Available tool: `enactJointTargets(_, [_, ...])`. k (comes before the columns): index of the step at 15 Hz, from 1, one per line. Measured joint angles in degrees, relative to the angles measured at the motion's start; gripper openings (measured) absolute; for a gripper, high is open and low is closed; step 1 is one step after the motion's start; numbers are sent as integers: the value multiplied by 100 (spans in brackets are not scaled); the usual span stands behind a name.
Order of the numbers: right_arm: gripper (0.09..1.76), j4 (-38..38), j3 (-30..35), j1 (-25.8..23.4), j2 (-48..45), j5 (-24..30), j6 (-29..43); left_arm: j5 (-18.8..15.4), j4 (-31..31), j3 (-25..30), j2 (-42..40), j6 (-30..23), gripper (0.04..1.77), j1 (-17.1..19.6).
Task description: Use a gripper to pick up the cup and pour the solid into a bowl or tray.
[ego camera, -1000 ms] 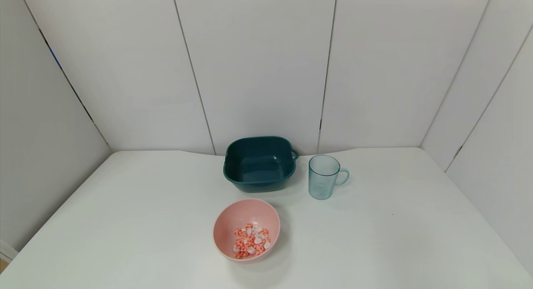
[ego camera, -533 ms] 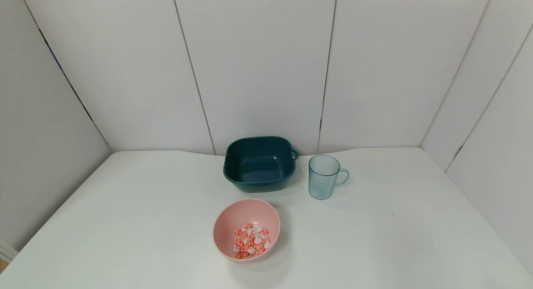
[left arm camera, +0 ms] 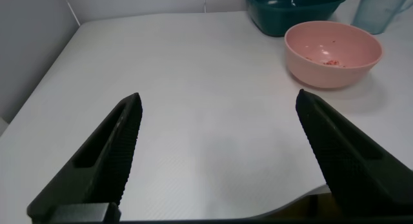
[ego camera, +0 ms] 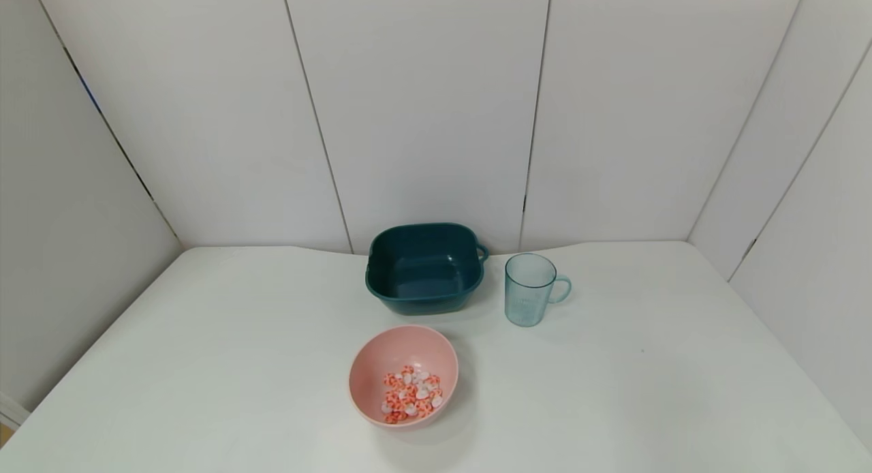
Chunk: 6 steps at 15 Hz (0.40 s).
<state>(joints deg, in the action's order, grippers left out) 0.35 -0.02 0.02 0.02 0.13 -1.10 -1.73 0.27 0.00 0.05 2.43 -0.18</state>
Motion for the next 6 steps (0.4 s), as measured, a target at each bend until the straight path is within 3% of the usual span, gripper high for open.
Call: enactJointTargets(6, [171,-2,2,-2,0,2,16,0,0,0,0,0,172,0])
